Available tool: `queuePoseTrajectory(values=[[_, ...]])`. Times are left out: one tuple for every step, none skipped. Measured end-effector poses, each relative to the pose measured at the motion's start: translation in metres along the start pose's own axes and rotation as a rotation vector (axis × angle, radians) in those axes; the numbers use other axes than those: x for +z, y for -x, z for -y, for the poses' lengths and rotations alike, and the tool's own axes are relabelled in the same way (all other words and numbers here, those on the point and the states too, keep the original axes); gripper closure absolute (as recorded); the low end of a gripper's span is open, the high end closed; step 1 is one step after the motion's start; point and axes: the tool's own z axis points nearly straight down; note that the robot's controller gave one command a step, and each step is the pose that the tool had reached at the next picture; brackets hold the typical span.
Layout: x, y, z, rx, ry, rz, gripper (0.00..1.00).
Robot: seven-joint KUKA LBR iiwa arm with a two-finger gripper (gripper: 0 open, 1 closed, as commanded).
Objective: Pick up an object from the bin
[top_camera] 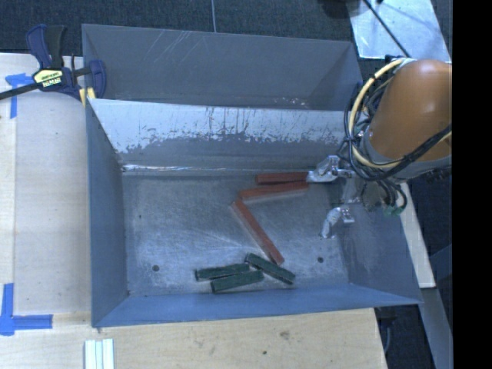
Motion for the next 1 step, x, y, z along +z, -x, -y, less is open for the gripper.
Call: queuePoseTrajectory(values=[[0.0000, 0.0000, 0.0000, 0.000, 0.000, 0.000, 0.00]])
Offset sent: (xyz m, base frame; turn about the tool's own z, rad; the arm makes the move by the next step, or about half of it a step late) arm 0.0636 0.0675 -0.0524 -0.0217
